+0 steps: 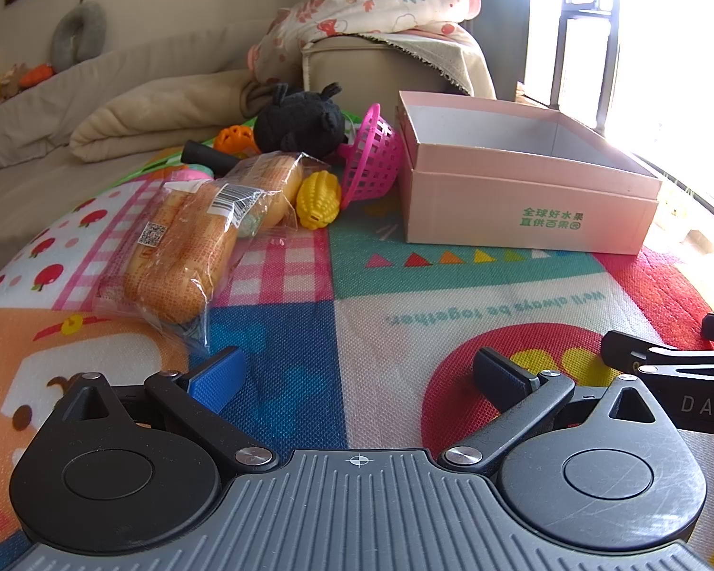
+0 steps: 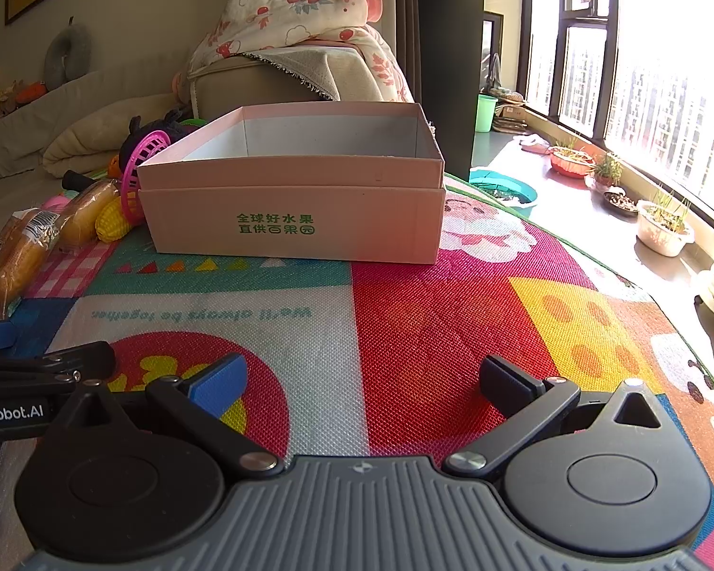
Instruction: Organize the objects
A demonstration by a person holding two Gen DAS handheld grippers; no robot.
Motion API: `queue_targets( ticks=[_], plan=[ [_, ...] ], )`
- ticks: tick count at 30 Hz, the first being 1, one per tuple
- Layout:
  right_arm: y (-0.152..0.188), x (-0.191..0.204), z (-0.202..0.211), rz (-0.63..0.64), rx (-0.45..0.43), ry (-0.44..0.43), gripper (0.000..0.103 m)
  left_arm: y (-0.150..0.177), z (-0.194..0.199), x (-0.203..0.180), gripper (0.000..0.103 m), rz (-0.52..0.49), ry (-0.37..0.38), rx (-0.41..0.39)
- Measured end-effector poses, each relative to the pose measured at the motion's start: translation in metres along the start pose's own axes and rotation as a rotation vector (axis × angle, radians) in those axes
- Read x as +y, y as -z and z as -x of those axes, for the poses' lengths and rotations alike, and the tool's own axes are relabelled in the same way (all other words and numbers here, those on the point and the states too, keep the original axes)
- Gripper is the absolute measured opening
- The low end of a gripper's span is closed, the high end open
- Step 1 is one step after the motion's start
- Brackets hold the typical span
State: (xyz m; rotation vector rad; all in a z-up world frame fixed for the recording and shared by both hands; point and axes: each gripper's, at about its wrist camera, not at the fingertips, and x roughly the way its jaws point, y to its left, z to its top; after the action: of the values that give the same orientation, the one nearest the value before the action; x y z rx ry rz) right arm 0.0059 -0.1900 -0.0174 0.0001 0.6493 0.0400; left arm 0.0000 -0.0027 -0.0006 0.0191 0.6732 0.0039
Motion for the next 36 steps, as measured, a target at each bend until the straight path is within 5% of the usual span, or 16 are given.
queue_targets(
  ticks=[5, 13, 20, 27, 32, 33, 34, 36],
  plan=[
    [-0.002, -0.002, 0.000, 0.007, 0.008, -0.022, 0.103, 0.000, 0.000, 0.000, 0.103, 0.001, 0.005, -0.001],
    [-0.016, -0.002, -0.002, 0.040, 0.137, -0.060, 0.103, -0.001, 0.014, 0.013, 0.103, -0.023, 0.084, -0.031],
    [-0.017, 0.003, -0.003, 0.030, 0.158, -0.021, 0.103, -0.021, 0.041, 0.043, 0.103, -0.124, -0.061, -0.309],
    [-0.017, 0.003, -0.001, 0.042, 0.151, -0.020, 0.103, -0.044, -0.014, 0.081, 0.103, -0.102, 0.008, -0.140],
    [-0.020, 0.016, 0.010, 0.096, 0.148, -0.070, 0.103, -0.046, -0.030, 0.094, 0.102, -0.049, 0.076, -0.140],
    [-0.022, 0.024, 0.016, 0.125, 0.122, -0.074, 0.103, -0.047, -0.033, 0.098, 0.098, -0.036, 0.084, -0.128],
    [-0.024, 0.033, 0.021, 0.163, 0.091, -0.069, 0.103, -0.046, -0.036, 0.101, 0.069, -0.021, 0.090, -0.110],
    [-0.030, 0.056, 0.031, 0.260, 0.025, -0.067, 0.103, -0.044, -0.036, 0.111, 0.060, 0.009, 0.100, -0.104]
  ],
)
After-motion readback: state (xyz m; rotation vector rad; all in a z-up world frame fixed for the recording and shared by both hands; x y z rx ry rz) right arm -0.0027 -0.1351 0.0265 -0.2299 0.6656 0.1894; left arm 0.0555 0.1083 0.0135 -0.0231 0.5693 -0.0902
